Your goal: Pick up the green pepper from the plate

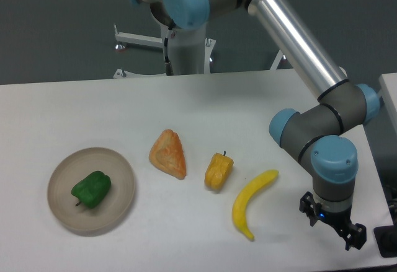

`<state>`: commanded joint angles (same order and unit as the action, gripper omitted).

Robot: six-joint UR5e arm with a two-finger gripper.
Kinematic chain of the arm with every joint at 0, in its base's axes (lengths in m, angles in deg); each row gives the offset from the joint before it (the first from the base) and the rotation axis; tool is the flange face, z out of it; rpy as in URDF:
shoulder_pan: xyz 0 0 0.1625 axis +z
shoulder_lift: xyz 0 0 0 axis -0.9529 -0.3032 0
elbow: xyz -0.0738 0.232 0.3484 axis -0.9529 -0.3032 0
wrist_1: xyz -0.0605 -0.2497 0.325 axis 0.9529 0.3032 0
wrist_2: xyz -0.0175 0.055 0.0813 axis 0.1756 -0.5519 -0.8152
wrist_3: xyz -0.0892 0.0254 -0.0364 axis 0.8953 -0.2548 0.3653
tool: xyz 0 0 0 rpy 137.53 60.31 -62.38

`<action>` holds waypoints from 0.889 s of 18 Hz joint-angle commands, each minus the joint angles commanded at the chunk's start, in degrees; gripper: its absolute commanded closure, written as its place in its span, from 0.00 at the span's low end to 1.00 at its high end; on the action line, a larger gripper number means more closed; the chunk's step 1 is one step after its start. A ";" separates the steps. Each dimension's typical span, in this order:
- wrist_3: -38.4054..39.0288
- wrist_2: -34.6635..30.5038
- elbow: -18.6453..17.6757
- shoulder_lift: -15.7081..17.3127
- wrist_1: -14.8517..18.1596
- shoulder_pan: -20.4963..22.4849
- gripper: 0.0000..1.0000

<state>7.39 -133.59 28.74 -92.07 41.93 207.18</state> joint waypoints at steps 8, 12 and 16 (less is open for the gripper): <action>0.79 2.10 -3.94 2.98 0.44 -0.53 0.00; 6.05 5.35 -9.65 7.63 0.70 -0.79 0.00; 15.17 10.53 -18.87 14.74 0.88 -3.16 0.00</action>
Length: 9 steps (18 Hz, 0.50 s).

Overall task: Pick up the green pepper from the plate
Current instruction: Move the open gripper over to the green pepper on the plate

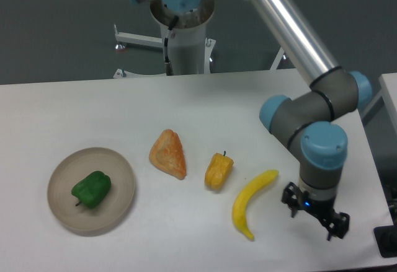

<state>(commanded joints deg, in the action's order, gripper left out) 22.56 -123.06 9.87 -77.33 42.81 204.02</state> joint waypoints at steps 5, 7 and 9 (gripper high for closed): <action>13.82 6.60 -9.33 7.39 -0.35 -4.65 0.00; 18.47 7.22 -11.97 9.68 -0.53 -6.50 0.00; 22.52 7.92 -14.08 11.09 -0.70 -8.70 0.00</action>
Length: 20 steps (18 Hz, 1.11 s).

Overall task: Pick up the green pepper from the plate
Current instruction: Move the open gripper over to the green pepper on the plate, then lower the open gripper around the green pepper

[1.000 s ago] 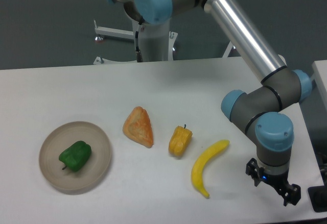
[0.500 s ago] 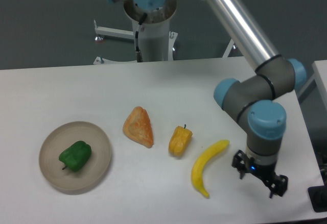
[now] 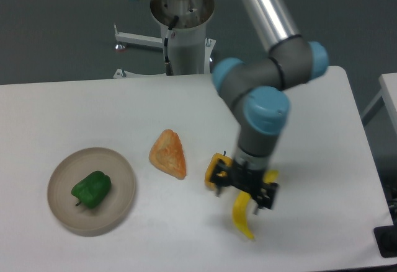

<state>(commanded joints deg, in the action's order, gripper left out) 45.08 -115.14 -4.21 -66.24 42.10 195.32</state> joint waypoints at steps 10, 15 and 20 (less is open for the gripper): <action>13.29 -0.17 -7.13 1.68 -5.27 -11.34 0.00; 13.38 -0.88 -8.27 0.10 -6.85 -15.91 0.00; 12.76 -0.79 -8.54 -1.40 -9.58 -18.81 0.00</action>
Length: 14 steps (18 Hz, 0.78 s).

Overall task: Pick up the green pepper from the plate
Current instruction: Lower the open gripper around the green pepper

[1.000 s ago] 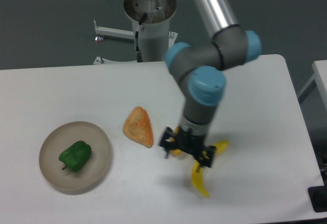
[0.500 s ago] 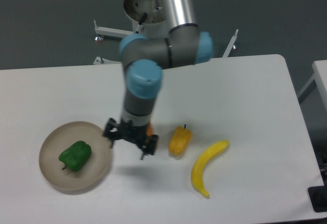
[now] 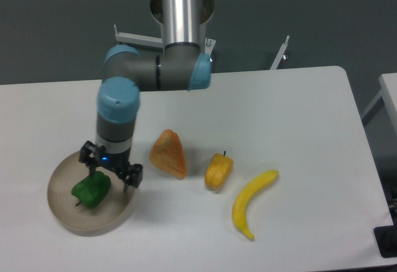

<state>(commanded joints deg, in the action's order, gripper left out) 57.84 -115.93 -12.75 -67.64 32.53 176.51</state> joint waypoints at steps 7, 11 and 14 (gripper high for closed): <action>-1.58 -0.09 -0.88 -0.18 -0.62 -0.71 0.00; -2.11 -0.09 -0.88 -0.79 -1.41 -0.80 0.00; -2.02 -0.09 -0.97 -1.41 -1.41 -0.89 0.00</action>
<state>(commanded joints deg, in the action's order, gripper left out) 55.82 -116.01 -13.71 -69.04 31.12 175.62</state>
